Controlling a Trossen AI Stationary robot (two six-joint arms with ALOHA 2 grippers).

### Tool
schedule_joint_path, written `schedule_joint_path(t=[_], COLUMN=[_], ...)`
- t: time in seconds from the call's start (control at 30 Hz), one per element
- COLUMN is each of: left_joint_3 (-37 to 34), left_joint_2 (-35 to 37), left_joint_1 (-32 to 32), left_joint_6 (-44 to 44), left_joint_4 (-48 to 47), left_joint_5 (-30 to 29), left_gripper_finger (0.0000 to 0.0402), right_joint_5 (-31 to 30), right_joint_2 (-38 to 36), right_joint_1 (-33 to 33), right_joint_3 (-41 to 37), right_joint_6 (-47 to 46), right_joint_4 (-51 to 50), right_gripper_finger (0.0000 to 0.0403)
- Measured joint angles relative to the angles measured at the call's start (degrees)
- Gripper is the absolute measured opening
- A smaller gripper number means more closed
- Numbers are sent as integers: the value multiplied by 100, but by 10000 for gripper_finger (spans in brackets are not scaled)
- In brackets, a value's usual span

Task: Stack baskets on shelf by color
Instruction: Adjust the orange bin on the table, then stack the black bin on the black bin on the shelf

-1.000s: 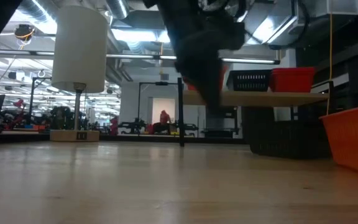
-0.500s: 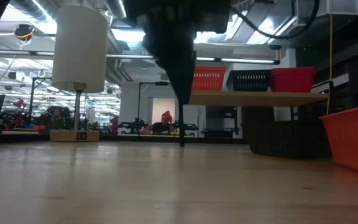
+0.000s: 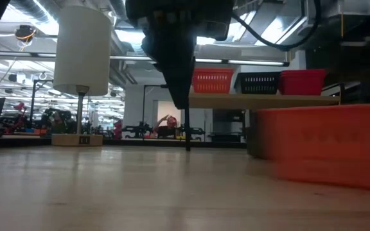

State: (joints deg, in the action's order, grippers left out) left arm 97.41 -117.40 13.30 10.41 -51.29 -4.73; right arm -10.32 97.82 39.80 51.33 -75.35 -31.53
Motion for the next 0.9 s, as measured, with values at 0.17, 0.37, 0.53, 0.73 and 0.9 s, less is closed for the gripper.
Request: schedule_joint_path(t=[0.17,0.37,0.53,0.73,0.9], left_joint_3=[0,0,0,4,4], left_joint_2=[-2,-2,45,57,318], left_joint_1=[33,197,333,340,179], left_joint_6=[149,151,125,114,109], left_joint_4=[-92,-72,21,-57,-761], left_joint_5=[89,101,-35,-464,-994], left_gripper_finger=[92,92,92,92,88], right_joint_5=[-1167,-1664,-2449,-2831,-2445], right_joint_2=[-177,-193,-188,-188,-190], right_joint_1=[-332,-317,-316,-529,-907], right_joint_3=[392,960,1122,1118,1111], right_joint_6=[973,1838,2146,1264,1170], right_joint_4=[90,-646,-1299,-2928,-3493], right_gripper_finger=[117,117,117,117,117])
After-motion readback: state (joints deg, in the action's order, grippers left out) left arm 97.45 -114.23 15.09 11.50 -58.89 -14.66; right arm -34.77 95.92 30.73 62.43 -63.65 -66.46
